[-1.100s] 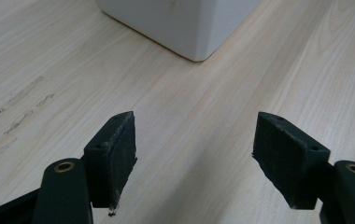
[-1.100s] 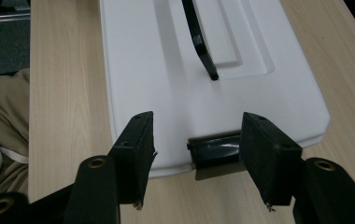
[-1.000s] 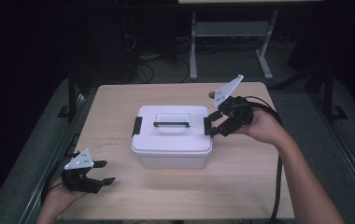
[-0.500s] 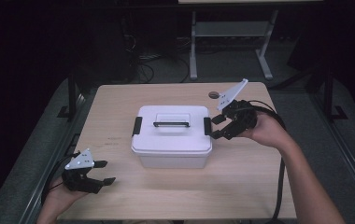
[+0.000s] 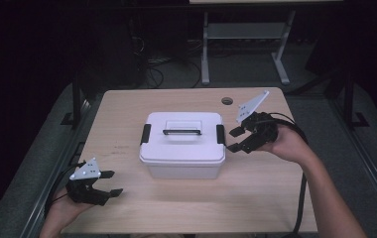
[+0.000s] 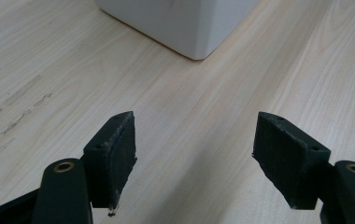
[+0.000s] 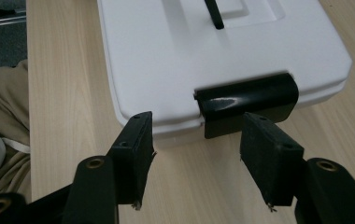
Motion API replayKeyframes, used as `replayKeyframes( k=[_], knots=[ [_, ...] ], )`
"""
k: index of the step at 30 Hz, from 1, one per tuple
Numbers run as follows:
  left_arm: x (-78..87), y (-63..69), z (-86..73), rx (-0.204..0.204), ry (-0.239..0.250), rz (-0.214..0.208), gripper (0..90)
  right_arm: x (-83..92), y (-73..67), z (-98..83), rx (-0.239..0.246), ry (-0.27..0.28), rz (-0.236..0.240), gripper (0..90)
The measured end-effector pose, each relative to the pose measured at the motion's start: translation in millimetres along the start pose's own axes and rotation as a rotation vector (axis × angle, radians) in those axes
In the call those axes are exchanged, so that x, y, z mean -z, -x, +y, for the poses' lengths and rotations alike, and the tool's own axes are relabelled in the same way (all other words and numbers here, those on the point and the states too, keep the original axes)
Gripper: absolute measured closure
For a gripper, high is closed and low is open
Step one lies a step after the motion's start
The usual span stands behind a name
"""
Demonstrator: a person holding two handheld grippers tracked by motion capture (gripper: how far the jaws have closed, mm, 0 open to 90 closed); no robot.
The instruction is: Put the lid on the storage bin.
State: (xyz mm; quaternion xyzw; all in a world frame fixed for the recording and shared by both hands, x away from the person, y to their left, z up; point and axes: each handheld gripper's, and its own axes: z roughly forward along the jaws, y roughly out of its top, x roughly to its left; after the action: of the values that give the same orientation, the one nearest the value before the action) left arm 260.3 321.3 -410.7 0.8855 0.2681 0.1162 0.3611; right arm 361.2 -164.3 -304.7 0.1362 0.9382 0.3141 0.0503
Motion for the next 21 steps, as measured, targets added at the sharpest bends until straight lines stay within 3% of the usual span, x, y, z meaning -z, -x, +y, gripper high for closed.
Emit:
replayKeyframes(
  k=[21],
  knots=[
    [-0.1, -0.2, 0.0, 0.003, -0.001, -0.001, 29.6, -6.5, -1.1, -29.5, -0.05, 0.005, 0.006, 42.4]
  ],
)
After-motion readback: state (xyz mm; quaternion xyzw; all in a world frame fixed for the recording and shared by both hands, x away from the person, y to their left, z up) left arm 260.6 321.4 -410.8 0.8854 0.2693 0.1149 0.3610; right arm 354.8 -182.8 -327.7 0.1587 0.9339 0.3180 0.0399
